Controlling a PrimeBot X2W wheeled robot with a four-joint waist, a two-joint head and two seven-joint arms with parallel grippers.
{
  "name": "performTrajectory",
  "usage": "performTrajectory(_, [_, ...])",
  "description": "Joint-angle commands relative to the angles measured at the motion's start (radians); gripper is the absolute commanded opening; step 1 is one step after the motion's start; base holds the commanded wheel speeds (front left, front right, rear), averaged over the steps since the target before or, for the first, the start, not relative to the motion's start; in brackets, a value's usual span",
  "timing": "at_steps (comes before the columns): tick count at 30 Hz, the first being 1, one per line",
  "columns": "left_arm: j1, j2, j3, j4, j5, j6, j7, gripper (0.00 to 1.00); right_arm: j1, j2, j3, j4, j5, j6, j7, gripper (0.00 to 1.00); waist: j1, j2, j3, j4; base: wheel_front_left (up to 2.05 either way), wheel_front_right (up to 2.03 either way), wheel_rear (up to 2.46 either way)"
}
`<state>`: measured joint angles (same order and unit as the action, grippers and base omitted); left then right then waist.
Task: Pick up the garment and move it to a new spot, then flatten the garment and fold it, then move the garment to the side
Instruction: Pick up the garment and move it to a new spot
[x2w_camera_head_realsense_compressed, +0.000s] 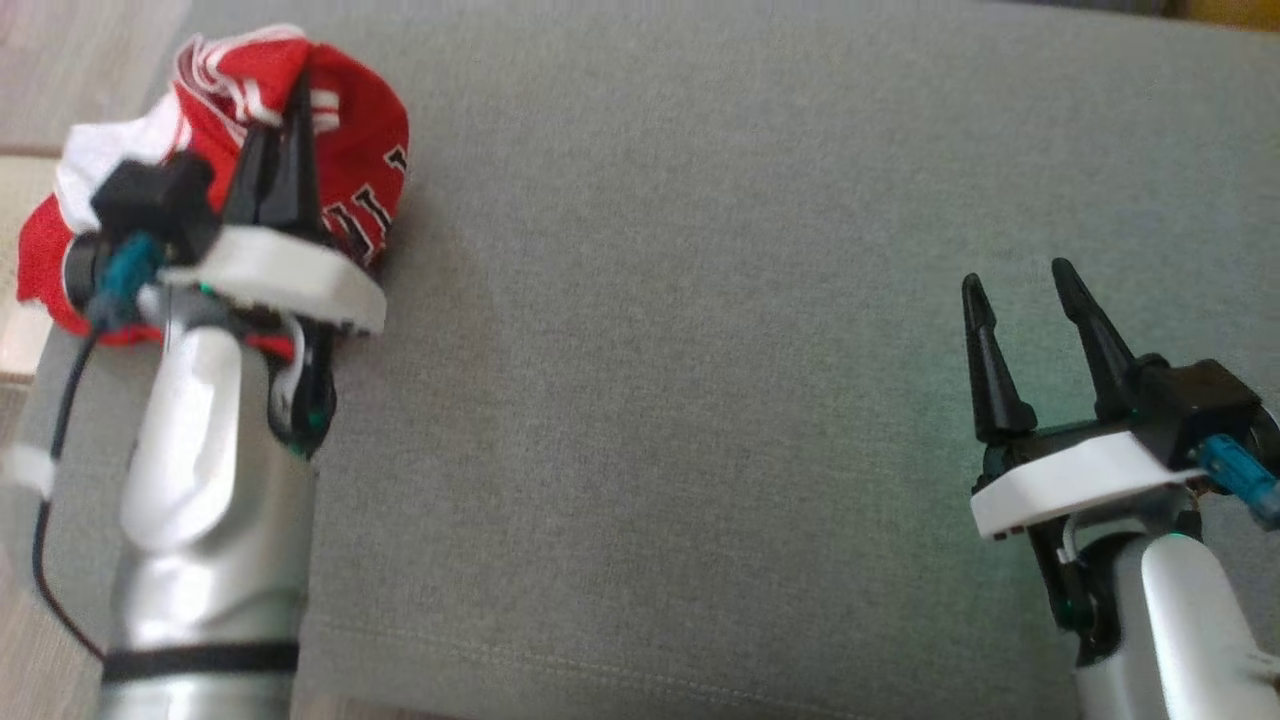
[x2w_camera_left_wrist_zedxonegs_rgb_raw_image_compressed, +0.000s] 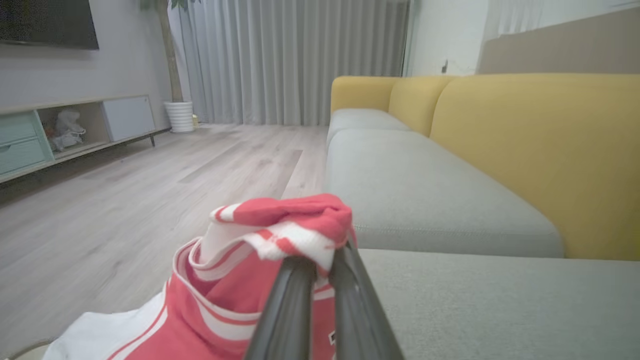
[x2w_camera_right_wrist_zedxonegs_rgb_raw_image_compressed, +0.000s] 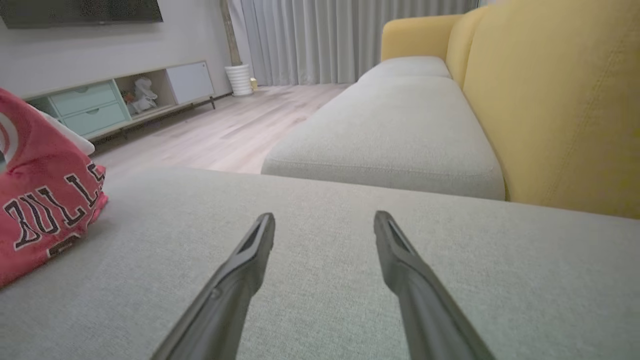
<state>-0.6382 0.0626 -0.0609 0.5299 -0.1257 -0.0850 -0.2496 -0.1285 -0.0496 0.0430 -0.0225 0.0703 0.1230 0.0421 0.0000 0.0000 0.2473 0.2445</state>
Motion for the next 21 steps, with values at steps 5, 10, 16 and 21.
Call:
performTrajectory(5, [0.152, 0.023, 0.002, -0.216, 0.012, 0.0, -0.012, 0.0, 0.013, -0.001, 0.012, -0.028, 0.034, 0.008, -0.031, 1.0, 0.0, 0.0, -0.085, -0.03, 0.0, 0.0, 0.0])
performTrajectory(10, [0.296, 0.015, -0.032, -0.31, 0.011, 0.0, -0.007, 0.0, 0.042, -0.001, 0.009, -0.018, 0.058, 0.008, -0.043, 1.0, 0.0, 0.0, -0.134, -0.057, 0.0, 0.0, 0.0])
performTrajectory(16, [0.36, 0.007, -0.1, -0.392, -0.003, -0.012, 0.041, 0.0, 0.052, -0.001, 0.012, -0.017, 0.072, 0.008, -0.049, 1.0, 0.0, 0.0, -0.145, -0.111, 0.0, 0.0, 0.0])
performTrajectory(21, [0.341, 0.002, -0.171, -0.414, -0.003, -0.024, 0.074, 0.0, 0.044, -0.001, 0.029, -0.019, 0.083, 0.008, -0.055, 1.0, 0.0, 0.0, -0.129, -0.199, 0.0, 0.0, 0.0])
